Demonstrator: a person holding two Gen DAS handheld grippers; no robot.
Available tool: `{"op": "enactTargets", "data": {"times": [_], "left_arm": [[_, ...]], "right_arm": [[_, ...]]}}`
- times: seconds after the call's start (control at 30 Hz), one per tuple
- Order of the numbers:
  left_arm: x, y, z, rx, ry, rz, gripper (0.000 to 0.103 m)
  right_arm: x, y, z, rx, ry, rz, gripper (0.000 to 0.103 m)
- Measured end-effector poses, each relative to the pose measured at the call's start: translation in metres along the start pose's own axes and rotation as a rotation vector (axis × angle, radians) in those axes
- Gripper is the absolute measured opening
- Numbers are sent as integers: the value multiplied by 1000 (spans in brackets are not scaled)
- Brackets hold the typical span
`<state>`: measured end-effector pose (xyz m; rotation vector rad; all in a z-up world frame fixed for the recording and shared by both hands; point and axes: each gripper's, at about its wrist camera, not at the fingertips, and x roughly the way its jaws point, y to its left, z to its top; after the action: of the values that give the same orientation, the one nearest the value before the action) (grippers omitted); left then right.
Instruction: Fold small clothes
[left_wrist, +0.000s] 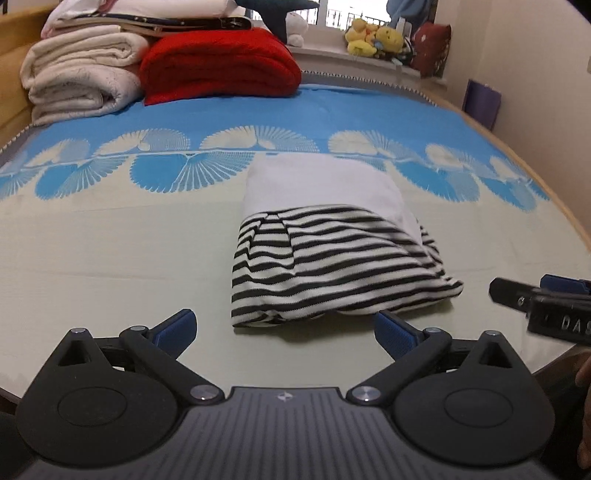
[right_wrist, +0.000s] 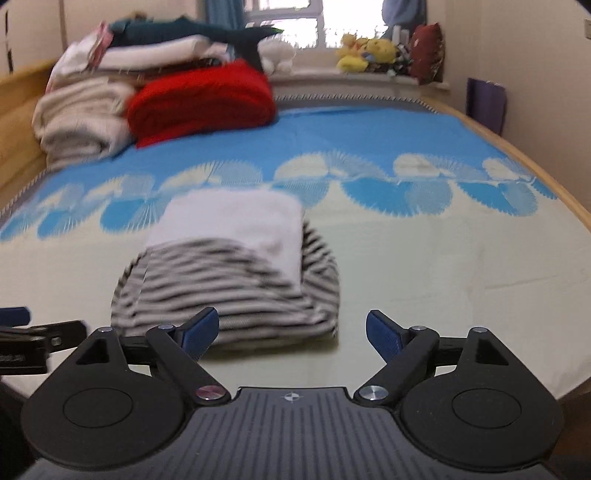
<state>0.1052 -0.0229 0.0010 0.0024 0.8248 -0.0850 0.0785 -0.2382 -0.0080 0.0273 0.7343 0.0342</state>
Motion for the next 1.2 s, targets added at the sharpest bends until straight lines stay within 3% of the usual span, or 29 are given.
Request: {"op": "enactTargets", "data": {"times": [0.37,1.2], "left_arm": [[13,-17,-1,42,-18,-16,102],[18,-12,0,-2,-3,-25,102]], "right_arm": [[9,17,-4,-41,25,8,88],[15,17,-2,-22,35,17,88]]}}
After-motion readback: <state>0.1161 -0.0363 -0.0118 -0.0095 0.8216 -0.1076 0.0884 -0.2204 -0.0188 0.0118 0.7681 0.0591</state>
